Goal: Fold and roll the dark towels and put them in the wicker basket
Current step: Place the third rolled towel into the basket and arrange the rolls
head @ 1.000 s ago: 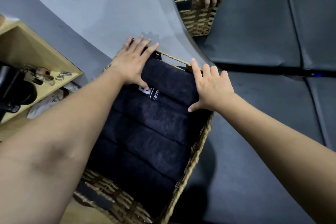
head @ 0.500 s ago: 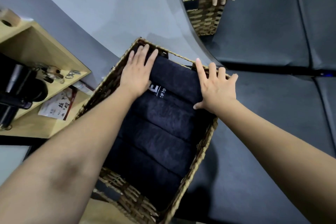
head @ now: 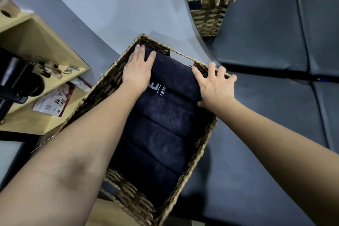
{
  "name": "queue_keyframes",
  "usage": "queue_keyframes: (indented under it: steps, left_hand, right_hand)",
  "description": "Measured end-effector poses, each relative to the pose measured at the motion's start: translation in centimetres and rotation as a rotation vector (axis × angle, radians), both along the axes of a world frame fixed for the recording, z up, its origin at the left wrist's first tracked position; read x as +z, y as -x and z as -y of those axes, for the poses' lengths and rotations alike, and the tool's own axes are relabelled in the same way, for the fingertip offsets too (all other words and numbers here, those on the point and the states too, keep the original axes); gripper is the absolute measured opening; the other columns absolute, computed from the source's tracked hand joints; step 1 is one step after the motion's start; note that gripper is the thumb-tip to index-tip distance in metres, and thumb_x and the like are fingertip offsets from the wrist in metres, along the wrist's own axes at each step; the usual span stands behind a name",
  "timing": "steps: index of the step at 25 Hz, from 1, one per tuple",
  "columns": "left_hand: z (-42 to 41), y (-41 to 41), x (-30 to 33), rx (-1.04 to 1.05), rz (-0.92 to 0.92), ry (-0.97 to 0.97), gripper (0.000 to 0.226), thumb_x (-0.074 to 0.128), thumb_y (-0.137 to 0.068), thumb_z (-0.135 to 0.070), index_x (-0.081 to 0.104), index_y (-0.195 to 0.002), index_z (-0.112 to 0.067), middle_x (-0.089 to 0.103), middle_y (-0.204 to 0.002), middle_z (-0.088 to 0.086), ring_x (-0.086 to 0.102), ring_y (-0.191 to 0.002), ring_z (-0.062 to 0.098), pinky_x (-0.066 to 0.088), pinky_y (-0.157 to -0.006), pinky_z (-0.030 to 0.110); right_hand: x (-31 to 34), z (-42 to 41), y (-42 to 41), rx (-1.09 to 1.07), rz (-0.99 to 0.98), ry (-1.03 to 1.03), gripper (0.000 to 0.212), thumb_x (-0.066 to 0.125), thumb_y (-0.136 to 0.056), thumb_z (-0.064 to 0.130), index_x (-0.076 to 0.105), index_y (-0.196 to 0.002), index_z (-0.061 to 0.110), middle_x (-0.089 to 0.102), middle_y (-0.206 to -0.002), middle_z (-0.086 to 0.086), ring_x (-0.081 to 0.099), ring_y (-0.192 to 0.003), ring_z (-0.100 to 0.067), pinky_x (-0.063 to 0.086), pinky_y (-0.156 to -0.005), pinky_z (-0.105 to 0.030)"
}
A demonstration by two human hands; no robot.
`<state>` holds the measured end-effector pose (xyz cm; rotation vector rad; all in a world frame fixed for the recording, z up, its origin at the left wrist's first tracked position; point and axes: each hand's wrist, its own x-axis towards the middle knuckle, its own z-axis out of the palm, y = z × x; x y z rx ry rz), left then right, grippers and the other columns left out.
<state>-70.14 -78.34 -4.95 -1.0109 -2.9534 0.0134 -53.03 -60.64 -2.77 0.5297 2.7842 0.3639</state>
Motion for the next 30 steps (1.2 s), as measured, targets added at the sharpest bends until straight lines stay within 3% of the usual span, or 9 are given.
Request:
queue_keyframes:
  steps: [3,5,10,15,22,30]
  left_hand:
    - [-0.3,0.2,0.3,0.059,0.072,-0.004,0.089,0.077,-0.074,-0.002,0.031,-0.148,-0.018,0.033,-0.151,0.019,0.031,-0.141,0.037,0.043,-0.104,0.046]
    - [0.1,0.2,-0.2,0.076,0.140,-0.026,0.089,0.078,-0.072,-0.007,0.033,-0.148,-0.019,0.037,-0.146,0.016,0.037,-0.134,0.036,0.046,-0.100,0.045]
    - [0.1,0.9,-0.9,0.076,0.224,-0.009,0.098,0.082,-0.071,-0.014,0.026,-0.152,-0.019,0.030,-0.152,0.016,0.027,-0.142,0.036,0.040,-0.109,0.048]
    - [1.3,0.6,-0.1,0.070,0.235,0.024,0.098,0.073,-0.085,-0.019,0.011,-0.160,-0.030,0.007,-0.168,0.011,0.002,-0.156,0.028,0.028,-0.119,0.049]
    - [0.1,-0.4,-0.4,0.114,0.251,0.083,0.105,0.070,-0.091,-0.024,-0.009,-0.161,-0.026,-0.011,-0.168,0.017,-0.009,-0.155,0.034,0.008,-0.126,0.048]
    - [0.4,-2.3,2.4,0.052,0.315,0.070,0.099,0.068,-0.093,-0.046,0.001,-0.162,-0.025,-0.005,-0.169,0.010,-0.005,-0.156,0.031,0.015,-0.124,0.050]
  right_hand:
    - [0.2,0.0,0.0,-0.008,-0.025,0.012,0.124,0.080,-0.066,0.064,0.000,-0.156,0.035,0.014,-0.153,-0.019,0.031,-0.129,-0.041,0.042,-0.093,-0.056]
    - [0.1,0.1,0.0,-0.004,-0.022,0.001,0.123,0.080,-0.065,0.065,0.002,-0.156,0.036,0.013,-0.152,-0.019,0.031,-0.129,-0.042,0.041,-0.093,-0.057]
    - [-0.2,0.2,0.3,-0.009,-0.012,0.000,0.126,0.080,-0.064,0.068,0.002,-0.157,0.035,0.012,-0.154,-0.021,0.030,-0.131,-0.044,0.039,-0.096,-0.063]
    - [-0.3,-0.3,-0.4,0.004,-0.037,0.024,0.129,0.078,-0.062,0.076,0.004,-0.158,0.031,0.010,-0.157,-0.021,0.029,-0.134,-0.044,0.038,-0.098,-0.062]
    - [-0.9,-0.4,-0.2,0.003,-0.056,0.022,0.128,0.079,-0.062,0.075,0.006,-0.158,0.030,0.007,-0.160,-0.022,0.028,-0.136,-0.046,0.036,-0.099,-0.063]
    - [0.3,-0.9,-0.5,0.005,-0.033,0.177,0.122,0.067,-0.068,0.083,0.002,-0.159,0.033,-0.008,-0.165,-0.019,0.012,-0.147,-0.048,0.031,-0.106,-0.065]
